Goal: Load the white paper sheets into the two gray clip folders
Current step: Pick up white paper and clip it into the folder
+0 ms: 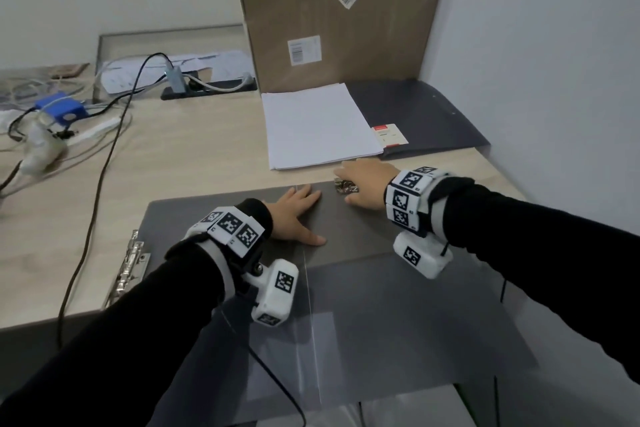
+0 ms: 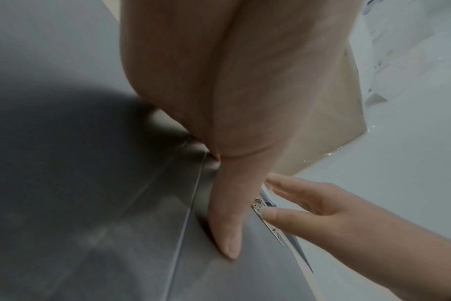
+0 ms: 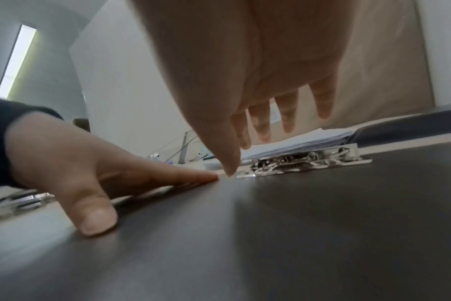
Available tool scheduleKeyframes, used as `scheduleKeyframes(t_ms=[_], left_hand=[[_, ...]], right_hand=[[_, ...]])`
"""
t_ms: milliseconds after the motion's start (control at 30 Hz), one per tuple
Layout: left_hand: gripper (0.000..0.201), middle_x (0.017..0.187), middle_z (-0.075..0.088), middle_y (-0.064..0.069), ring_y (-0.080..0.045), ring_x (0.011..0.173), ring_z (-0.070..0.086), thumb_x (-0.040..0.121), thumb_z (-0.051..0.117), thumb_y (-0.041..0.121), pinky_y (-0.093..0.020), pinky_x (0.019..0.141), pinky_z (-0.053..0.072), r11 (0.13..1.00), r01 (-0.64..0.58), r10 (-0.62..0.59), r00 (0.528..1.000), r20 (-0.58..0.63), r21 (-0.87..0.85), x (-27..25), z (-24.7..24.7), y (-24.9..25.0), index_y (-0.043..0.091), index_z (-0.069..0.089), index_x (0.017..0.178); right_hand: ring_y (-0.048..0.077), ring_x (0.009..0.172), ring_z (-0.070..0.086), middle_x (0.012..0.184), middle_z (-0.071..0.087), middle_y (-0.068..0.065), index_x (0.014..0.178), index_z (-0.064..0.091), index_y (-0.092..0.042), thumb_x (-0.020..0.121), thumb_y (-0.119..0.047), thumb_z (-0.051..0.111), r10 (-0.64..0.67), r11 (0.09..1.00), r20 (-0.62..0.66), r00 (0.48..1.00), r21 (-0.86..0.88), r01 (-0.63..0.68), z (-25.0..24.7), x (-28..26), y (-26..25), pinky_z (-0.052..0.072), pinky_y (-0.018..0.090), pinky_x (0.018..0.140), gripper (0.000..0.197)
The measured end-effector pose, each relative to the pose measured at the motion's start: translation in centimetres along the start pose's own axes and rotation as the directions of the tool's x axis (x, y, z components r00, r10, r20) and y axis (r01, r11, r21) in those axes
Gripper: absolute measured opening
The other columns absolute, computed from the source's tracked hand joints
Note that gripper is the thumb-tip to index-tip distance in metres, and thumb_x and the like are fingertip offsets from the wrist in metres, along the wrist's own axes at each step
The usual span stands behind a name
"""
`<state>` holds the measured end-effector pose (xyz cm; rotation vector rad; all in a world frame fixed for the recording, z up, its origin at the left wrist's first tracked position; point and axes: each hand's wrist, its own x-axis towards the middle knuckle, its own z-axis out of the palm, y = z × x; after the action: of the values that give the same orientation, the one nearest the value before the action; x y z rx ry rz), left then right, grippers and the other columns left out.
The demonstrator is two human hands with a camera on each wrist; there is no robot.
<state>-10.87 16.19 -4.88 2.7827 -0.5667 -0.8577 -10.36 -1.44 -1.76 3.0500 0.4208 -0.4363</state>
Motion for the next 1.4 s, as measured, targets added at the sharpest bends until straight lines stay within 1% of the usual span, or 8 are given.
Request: scheduleKeyframes(t_ms=[100, 267, 400, 500, 633, 967, 1233, 1400], left_hand=[[0.101, 0.158, -0.019, 0.007, -0.017, 0.147, -0.015, 0.079, 0.059, 0.057, -0.061, 0.114, 0.000, 0.999, 0.003, -0.003, 1.000, 0.001, 0.037, 0.1, 0.2, -0.1, 0.030, -0.008, 0.149], [0.099, 0.158, -0.019, 0.008, -0.016, 0.146, -0.016, 0.080, 0.058, 0.056, -0.062, 0.113, -0.004, 1.000, -0.002, 0.003, 1.000, -0.005, 0.007, 0.5, 0.5, -0.4, 0.032, -0.009, 0.149], [0.098, 0.158, -0.018, 0.009, -0.016, 0.146, -0.016, 0.080, 0.059, 0.053, -0.060, 0.112, -0.006, 1.000, 0.017, -0.017, 1.000, -0.017, -0.022, 0.7, 0.7, -0.3, 0.033, -0.008, 0.149], [0.098, 0.158, -0.019, 0.010, -0.015, 0.146, -0.017, 0.080, 0.059, 0.053, -0.059, 0.112, -0.008, 0.999, 0.022, -0.022, 1.000, -0.014, -0.033, 0.7, 0.7, -0.2, 0.034, -0.008, 0.149], [0.097, 0.158, -0.019, 0.010, -0.014, 0.146, -0.017, 0.081, 0.059, 0.053, -0.059, 0.112, -0.008, 0.999, 0.026, -0.027, 1.000, -0.016, -0.037, 0.7, 0.7, -0.2, 0.034, -0.008, 0.149], [0.096, 0.157, -0.020, 0.010, -0.016, 0.146, -0.017, 0.082, 0.057, 0.052, -0.061, 0.111, -0.007, 0.999, 0.026, -0.026, 1.000, -0.006, -0.029, 0.5, 0.6, -0.2, 0.033, -0.009, 0.149], [0.096, 0.157, -0.020, 0.011, -0.016, 0.146, -0.016, 0.082, 0.058, 0.053, -0.062, 0.111, -0.005, 0.998, 0.035, -0.036, 0.999, -0.024, -0.055, 0.8, 0.7, -0.3, 0.034, -0.007, 0.149], [0.096, 0.157, -0.021, 0.010, -0.016, 0.146, -0.016, 0.081, 0.056, 0.057, -0.063, 0.111, -0.002, 1.000, 0.016, -0.017, 1.000, -0.024, -0.021, 0.8, 0.7, -0.6, 0.034, -0.009, 0.149]], right_hand=[[0.025, 0.132, 0.040, 0.141, 0.042, 0.001, 0.136, 0.038, -0.019, 0.091, -0.035, 0.048, -0.008, 0.998, 0.032, 0.999, -0.063, 0.010, 0.7, 0.8, -0.6, 0.039, 0.047, 0.102, 0.048], [0.022, 0.137, 0.031, 0.149, 0.031, 0.002, 0.144, 0.027, -0.014, 0.097, -0.028, 0.039, -0.010, 0.998, 0.024, 1.000, -0.063, 0.011, 2.0, 1.6, -1.0, 0.036, 0.048, 0.105, 0.051], [0.018, 0.148, 0.004, 0.161, 0.001, -0.001, 0.151, 0.008, -0.014, 0.099, -0.027, 0.029, -0.005, 0.996, 0.118, 0.993, -0.084, 0.015, 2.4, 2.0, -1.1, 0.019, 0.052, 0.116, 0.058], [0.015, 0.149, -0.004, 0.161, -0.007, -0.004, 0.152, 0.000, -0.019, 0.099, -0.039, 0.024, -0.005, 0.996, 0.153, 0.988, -0.085, 0.019, 2.7, 1.8, -0.8, 0.007, 0.053, 0.118, 0.062], [0.012, 0.149, -0.005, 0.161, -0.008, -0.007, 0.153, -0.001, -0.022, 0.095, -0.054, 0.022, -0.006, 0.994, 0.138, 0.990, -0.112, 0.022, 3.2, 1.4, -0.9, 0.000, 0.053, 0.116, 0.070], [0.012, 0.149, 0.000, 0.161, -0.002, -0.009, 0.153, 0.001, -0.023, 0.092, -0.059, 0.032, -0.084, 0.989, 0.070, 0.994, -0.115, 0.091, 2.7, -0.2, -0.1, 0.000, 0.050, 0.118, 0.077], [0.012, 0.149, 0.005, 0.161, 0.005, -0.007, 0.152, 0.006, -0.022, 0.094, -0.043, 0.043, 0.054, 0.997, -0.138, 0.989, 0.055, -0.047, 0.2, -2.1, 3.1, 0.011, 0.050, 0.117, 0.072], [0.016, 0.149, 0.004, 0.161, 0.000, 0.002, 0.153, 0.004, -0.013, 0.095, -0.042, 0.044, 0.211, 0.964, 0.055, 0.976, 0.156, -0.217, 1.7, -3.0, 6.8, 0.013, 0.034, 0.120, 0.075]])
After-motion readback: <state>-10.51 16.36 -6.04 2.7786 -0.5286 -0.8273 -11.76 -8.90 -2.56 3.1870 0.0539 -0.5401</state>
